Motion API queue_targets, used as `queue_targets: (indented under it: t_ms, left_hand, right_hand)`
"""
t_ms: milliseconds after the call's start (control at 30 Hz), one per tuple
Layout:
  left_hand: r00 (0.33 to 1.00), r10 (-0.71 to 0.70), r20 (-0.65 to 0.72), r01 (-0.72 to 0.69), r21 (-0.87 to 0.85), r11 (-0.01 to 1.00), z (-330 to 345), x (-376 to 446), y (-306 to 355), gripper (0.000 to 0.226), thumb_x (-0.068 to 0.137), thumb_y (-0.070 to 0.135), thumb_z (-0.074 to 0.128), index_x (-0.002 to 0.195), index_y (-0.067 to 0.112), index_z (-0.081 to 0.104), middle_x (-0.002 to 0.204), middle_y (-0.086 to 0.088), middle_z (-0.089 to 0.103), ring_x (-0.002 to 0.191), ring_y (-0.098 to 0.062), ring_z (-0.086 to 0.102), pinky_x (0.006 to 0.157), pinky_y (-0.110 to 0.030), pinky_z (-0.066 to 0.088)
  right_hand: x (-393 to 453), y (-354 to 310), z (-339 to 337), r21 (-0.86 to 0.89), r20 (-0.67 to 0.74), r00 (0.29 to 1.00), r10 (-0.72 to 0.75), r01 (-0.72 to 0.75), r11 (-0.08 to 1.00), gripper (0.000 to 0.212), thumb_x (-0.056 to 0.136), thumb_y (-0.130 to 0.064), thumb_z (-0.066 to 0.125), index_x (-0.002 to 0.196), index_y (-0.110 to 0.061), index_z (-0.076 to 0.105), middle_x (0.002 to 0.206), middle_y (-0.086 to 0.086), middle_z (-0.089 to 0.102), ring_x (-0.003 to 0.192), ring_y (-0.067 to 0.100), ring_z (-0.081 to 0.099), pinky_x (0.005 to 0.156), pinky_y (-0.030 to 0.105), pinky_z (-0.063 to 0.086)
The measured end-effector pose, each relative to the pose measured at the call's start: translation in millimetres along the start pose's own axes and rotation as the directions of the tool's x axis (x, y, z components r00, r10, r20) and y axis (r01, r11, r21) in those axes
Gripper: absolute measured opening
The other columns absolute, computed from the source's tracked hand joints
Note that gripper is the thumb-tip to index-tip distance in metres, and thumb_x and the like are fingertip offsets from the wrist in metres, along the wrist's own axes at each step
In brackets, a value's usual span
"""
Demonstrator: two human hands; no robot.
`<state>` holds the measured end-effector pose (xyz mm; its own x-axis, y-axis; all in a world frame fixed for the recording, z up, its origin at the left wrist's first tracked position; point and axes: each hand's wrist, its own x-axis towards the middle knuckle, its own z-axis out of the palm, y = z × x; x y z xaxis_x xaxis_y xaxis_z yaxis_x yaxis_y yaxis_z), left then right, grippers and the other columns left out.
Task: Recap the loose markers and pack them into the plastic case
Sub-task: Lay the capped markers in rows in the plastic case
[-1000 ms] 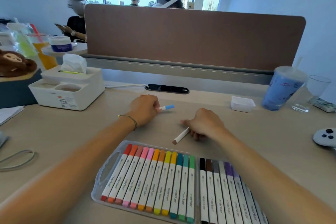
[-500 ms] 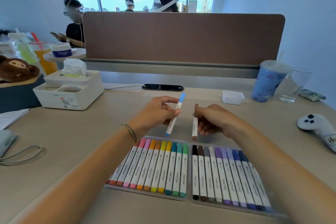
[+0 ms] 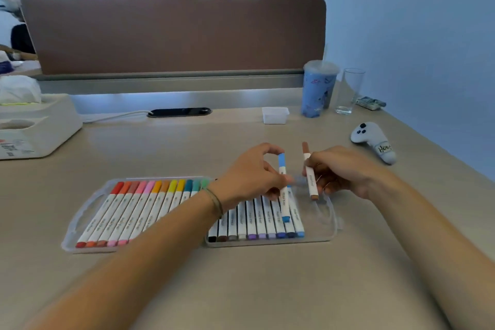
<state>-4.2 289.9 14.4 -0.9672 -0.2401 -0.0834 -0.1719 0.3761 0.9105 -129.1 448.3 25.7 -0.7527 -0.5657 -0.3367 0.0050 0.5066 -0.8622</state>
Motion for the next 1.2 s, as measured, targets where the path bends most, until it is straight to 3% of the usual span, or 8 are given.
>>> queue_targets:
  t_ms: [133,300,500,600,667,800,933,1200]
  left_hand:
    - [0.996,0.044,-0.073,-0.031,0.174,0.984,24,10,-2,0.054,0.081,0.023,0.081,0.128,0.023,0.053,0.074,-0.005,0.076,0.061,-0.010,0.069,0.073,-0.031,0.060]
    - [0.991,0.053,-0.121,-0.006,0.356,0.934,40,16,-2,0.061,0.074,0.033,0.085,0.126,0.028,0.054,0.086,0.000,0.073,0.078,-0.014,0.071,0.081,-0.039,0.060]
    - [0.988,0.120,-0.098,-0.024,0.665,0.746,43,12,1,0.063,0.079,0.054,0.075,0.133,0.026,0.059,0.099,0.009,0.054,0.097,-0.013,0.056,0.088,-0.032,0.053]
    - [0.993,0.113,-0.024,-0.065,0.695,0.716,41,-1,1,0.072,0.079,0.066,0.067,0.140,0.030,0.054,0.107,0.007,0.049,0.103,-0.013,0.048,0.084,-0.029,0.047]
    - [0.995,0.096,0.027,-0.085,0.730,0.679,39,-8,1,0.079,0.074,0.076,0.064,0.141,0.036,0.052,0.110,0.006,0.047,0.106,-0.015,0.044,0.090,-0.034,0.047]
    - [0.994,0.109,0.009,-0.069,0.820,0.568,39,-13,-3,0.083,0.071,0.083,0.057,0.143,0.045,0.045,0.116,0.006,0.046,0.110,-0.016,0.039,0.095,-0.038,0.039]
    - [0.988,0.154,0.003,-0.089,0.830,0.551,41,-14,-13,0.081,0.074,0.084,0.051,0.145,0.047,0.040,0.125,0.008,0.043,0.115,-0.015,0.037,0.093,-0.035,0.032]
    - [0.992,0.116,-0.053,-0.014,0.859,0.511,37,-6,-21,0.085,0.078,0.085,0.032,0.152,0.043,0.032,0.139,0.005,0.038,0.128,-0.019,0.033,0.103,-0.039,0.030]
  right_hand:
    - [-4,10,0,0.000,-0.003,1.000,-0.027,0.027,1.000,0.019,0.093,-0.017,0.060,0.088,-0.002,0.070,0.068,0.011,0.069,0.047,0.019,0.056,0.046,0.026,0.044]
    - [-5,12,-3,-0.038,0.020,0.999,-0.035,0.036,0.999,0.021,0.093,-0.018,0.061,0.088,-0.001,0.072,0.070,0.014,0.071,0.048,0.019,0.058,0.047,0.026,0.047]
    - [-4,14,-5,-0.097,0.024,0.999,-0.026,0.028,0.995,0.022,0.096,-0.018,0.060,0.090,-0.001,0.072,0.067,0.012,0.070,0.048,0.018,0.059,0.045,0.025,0.048]
    - [-5,16,-8,-0.085,0.047,0.999,-0.017,0.021,0.996,0.023,0.096,-0.017,0.059,0.096,0.002,0.072,0.069,0.013,0.070,0.049,0.018,0.060,0.046,0.025,0.049]
    - [-4,17,-10,-0.068,0.063,0.998,-0.017,0.021,0.997,0.025,0.095,-0.015,0.059,0.100,0.004,0.074,0.072,0.012,0.072,0.051,0.018,0.061,0.048,0.026,0.051]
    - [-6,18,-14,-0.051,0.133,0.991,-0.013,0.020,0.999,0.025,0.096,-0.013,0.059,0.103,0.004,0.076,0.084,0.018,0.075,0.056,0.019,0.065,0.053,0.026,0.056]
    - [-13,18,-13,-0.102,0.181,0.983,-0.010,0.029,0.994,0.022,0.098,-0.011,0.062,0.098,0.006,0.077,0.080,0.019,0.076,0.059,0.019,0.070,0.054,0.024,0.059]
    - [-14,16,2,-0.291,-0.036,0.985,-0.169,0.152,0.945,0.028,0.097,-0.017,0.067,0.080,0.002,0.077,0.064,0.014,0.074,0.055,0.023,0.071,0.054,0.029,0.056]
